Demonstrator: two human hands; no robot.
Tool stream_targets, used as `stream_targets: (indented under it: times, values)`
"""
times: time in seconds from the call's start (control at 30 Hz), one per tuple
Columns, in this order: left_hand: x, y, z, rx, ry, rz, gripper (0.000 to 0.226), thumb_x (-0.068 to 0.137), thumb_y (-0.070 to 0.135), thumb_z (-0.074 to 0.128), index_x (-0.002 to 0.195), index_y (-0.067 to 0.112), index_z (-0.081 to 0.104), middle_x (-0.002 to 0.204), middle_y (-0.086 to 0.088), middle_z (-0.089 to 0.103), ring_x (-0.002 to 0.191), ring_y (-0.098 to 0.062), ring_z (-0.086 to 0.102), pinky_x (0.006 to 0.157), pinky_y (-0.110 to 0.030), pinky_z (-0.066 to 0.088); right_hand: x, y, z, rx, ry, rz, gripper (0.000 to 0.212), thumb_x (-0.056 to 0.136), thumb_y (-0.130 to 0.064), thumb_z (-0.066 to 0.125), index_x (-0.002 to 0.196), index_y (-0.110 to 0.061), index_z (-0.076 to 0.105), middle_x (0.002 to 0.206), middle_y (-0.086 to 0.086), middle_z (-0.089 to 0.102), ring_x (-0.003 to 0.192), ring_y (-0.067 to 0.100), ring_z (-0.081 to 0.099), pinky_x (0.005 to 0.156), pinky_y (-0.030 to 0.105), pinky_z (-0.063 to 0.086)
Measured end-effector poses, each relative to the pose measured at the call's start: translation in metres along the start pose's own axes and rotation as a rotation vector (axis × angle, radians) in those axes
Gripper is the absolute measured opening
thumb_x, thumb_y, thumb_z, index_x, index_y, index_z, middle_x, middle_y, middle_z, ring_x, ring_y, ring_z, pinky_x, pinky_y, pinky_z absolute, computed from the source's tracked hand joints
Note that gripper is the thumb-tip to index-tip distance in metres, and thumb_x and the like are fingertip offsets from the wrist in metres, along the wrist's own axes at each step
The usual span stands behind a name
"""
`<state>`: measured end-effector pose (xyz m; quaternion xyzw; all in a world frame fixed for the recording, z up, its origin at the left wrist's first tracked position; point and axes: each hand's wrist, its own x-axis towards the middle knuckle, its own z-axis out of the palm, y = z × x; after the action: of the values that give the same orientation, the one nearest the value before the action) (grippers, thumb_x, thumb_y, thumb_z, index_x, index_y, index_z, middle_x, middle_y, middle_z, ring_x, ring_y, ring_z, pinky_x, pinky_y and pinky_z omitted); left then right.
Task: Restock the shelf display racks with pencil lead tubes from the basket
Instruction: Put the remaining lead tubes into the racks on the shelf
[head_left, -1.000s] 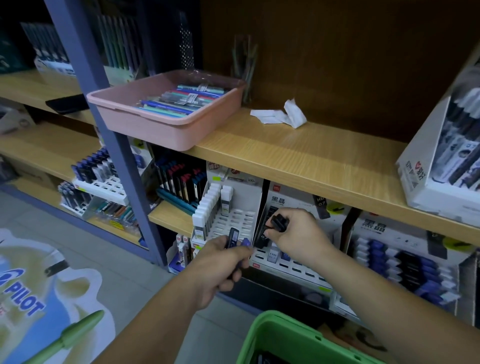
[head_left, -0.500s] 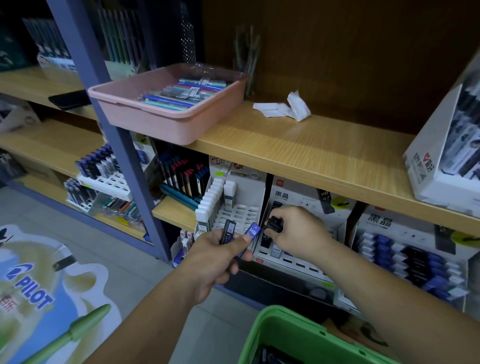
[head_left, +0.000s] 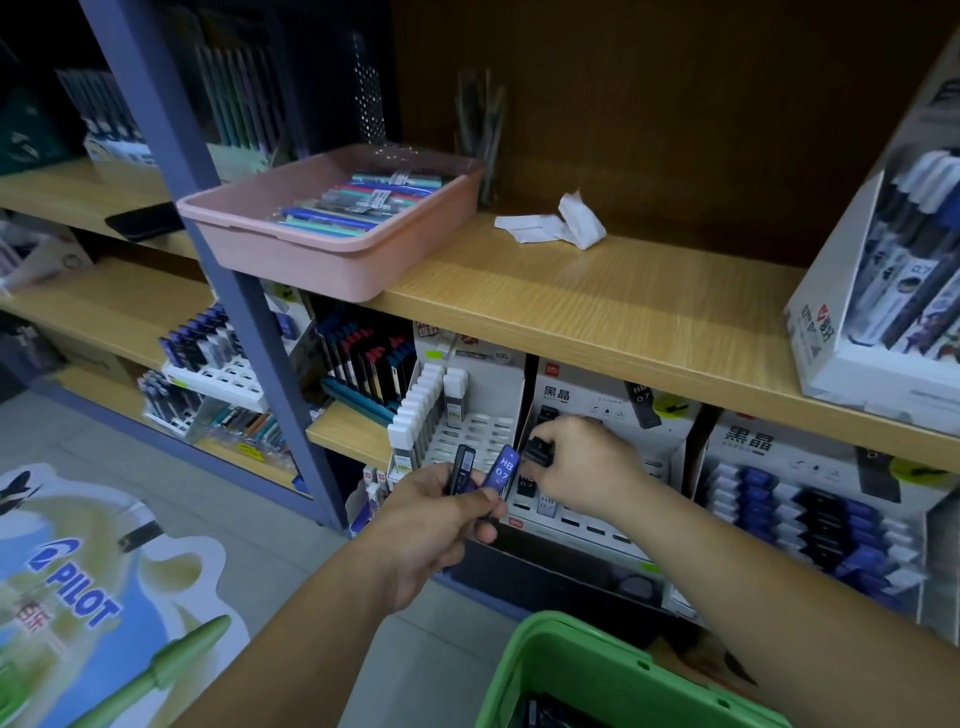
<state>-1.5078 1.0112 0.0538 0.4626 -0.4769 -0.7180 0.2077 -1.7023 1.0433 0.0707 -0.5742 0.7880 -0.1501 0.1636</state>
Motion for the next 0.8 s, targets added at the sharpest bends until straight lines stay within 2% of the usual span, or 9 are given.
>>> stream_targets:
  times: [0.07,0.1,0.2,0.3,0.43,0.53,0.6,0.7,0.8]
  values:
    - [-0.001,0.000,0.001,0.002,-0.009,0.005,0.020,0.099,0.009,0.067,0.119,0.006,0.064,0.102,-0.015,0.078,0.069,-0.012,0.067,0.051,-0.023,0.028,-0.001,-0.001,-0.003,0.284,-0.001,0.001,0.003,0.091,-0.026,0.073,0.089,-0.027,0.073,0.075,-0.009,0.070,0.065,0.007,0.063,0.062,0.023,0.045]
    - [-0.001,0.000,0.002,0.000,-0.014,0.009,0.020,0.100,0.010,0.067,0.119,0.006,0.065,0.101,-0.014,0.077,0.070,-0.012,0.067,0.054,-0.025,0.028,-0.002,-0.002,-0.007,0.445,0.010,0.020,0.007,0.093,-0.020,0.072,0.092,-0.025,0.076,0.079,-0.007,0.073,0.061,0.004,0.062,0.062,0.022,0.046]
    - [-0.001,0.000,0.004,-0.009,-0.057,0.026,0.018,0.100,0.011,0.066,0.118,0.009,0.068,0.098,-0.010,0.077,0.070,-0.012,0.065,0.050,-0.022,0.028,-0.013,-0.002,-0.023,0.780,-0.082,0.118,0.013,0.096,-0.011,0.067,0.101,-0.019,0.076,0.080,0.000,0.078,0.045,0.014,0.047,0.045,0.021,0.034]
    - [0.000,0.000,0.013,-0.004,-0.127,0.059,0.021,0.100,0.011,0.066,0.120,0.011,0.070,0.102,-0.012,0.077,0.066,-0.012,0.058,0.041,-0.018,0.028,-0.025,0.008,-0.035,0.802,-0.187,0.106,0.011,0.094,-0.012,0.073,0.104,-0.015,0.075,0.055,-0.005,0.065,0.044,0.015,0.039,0.044,0.021,0.027]
    - [0.000,-0.001,0.028,0.048,-0.166,0.073,0.019,0.100,0.012,0.066,0.118,0.006,0.069,0.101,-0.012,0.077,0.061,-0.011,0.051,0.042,-0.018,0.030,-0.036,0.024,-0.041,0.927,-0.223,0.123,0.020,0.088,-0.015,0.080,0.108,-0.016,0.076,0.055,0.008,0.053,0.043,0.015,0.038,0.046,0.023,0.025]
    - [0.000,0.000,0.035,0.114,-0.182,0.078,0.016,0.101,0.014,0.065,0.114,0.005,0.068,0.100,-0.014,0.077,0.058,-0.011,0.054,0.042,-0.019,0.029,-0.040,0.026,-0.040,0.819,-0.078,0.153,0.016,0.085,-0.018,0.084,0.098,-0.017,0.076,0.071,0.002,0.064,0.045,0.013,0.045,0.044,0.024,0.036]
    - [-0.001,-0.001,0.037,0.193,-0.165,0.076,0.019,0.102,0.023,0.065,0.112,0.007,0.066,0.100,-0.013,0.078,0.060,-0.014,0.060,0.043,-0.021,0.027,-0.042,0.030,-0.038,0.728,0.018,0.131,0.011,0.086,-0.016,0.083,0.094,-0.017,0.075,0.077,0.001,0.066,0.050,0.014,0.050,0.049,0.028,0.044]
    - [-0.003,-0.006,0.035,0.376,-0.131,0.055,0.031,0.102,0.041,0.063,0.112,0.012,0.064,0.096,-0.011,0.079,0.061,-0.019,0.060,0.045,-0.020,0.030,-0.045,0.045,-0.035,0.425,0.123,0.025,0.010,0.089,-0.021,0.079,0.088,-0.027,0.071,0.074,-0.004,0.068,0.060,0.014,0.059,0.060,0.036,0.053]
    - [-0.002,-0.012,0.033,0.406,-0.141,0.031,0.035,0.101,0.045,0.062,0.110,0.012,0.067,0.098,-0.019,0.074,0.066,-0.021,0.053,0.048,-0.023,0.034,-0.047,0.055,-0.030,0.269,0.126,0.004,0.010,0.089,-0.028,0.077,0.089,-0.030,0.068,0.066,-0.005,0.066,0.053,0.008,0.056,0.057,0.032,0.050]
